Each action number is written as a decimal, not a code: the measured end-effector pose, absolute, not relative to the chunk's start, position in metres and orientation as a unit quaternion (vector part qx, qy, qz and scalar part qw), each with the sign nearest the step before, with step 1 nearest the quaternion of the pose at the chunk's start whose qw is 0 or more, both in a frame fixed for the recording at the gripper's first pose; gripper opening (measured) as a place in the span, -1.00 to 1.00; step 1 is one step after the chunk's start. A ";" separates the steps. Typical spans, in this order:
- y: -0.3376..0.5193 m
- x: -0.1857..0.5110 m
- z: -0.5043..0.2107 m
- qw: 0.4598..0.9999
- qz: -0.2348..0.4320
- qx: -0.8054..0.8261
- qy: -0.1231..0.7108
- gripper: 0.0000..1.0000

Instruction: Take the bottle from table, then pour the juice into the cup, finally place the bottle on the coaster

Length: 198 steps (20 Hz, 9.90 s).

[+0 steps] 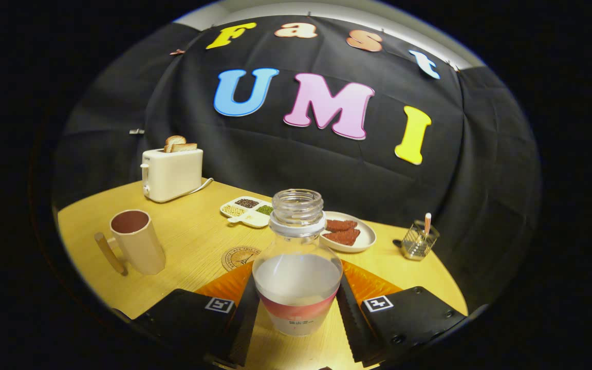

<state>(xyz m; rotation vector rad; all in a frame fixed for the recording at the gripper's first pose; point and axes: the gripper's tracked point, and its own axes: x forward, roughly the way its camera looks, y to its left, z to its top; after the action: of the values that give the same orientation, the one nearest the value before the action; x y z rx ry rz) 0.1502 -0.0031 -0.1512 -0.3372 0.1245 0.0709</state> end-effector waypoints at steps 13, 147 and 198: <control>0.080 0.158 -0.115 0.890 0.071 -0.449 0.039 0.51; 0.207 0.208 -0.138 0.372 0.194 -0.901 -0.112 0.49; 0.085 0.283 -0.177 0.988 0.137 -0.055 0.056 0.51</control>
<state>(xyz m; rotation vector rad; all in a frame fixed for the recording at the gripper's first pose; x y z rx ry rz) 0.2834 0.0849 -0.1769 -0.1105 0.1115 0.2743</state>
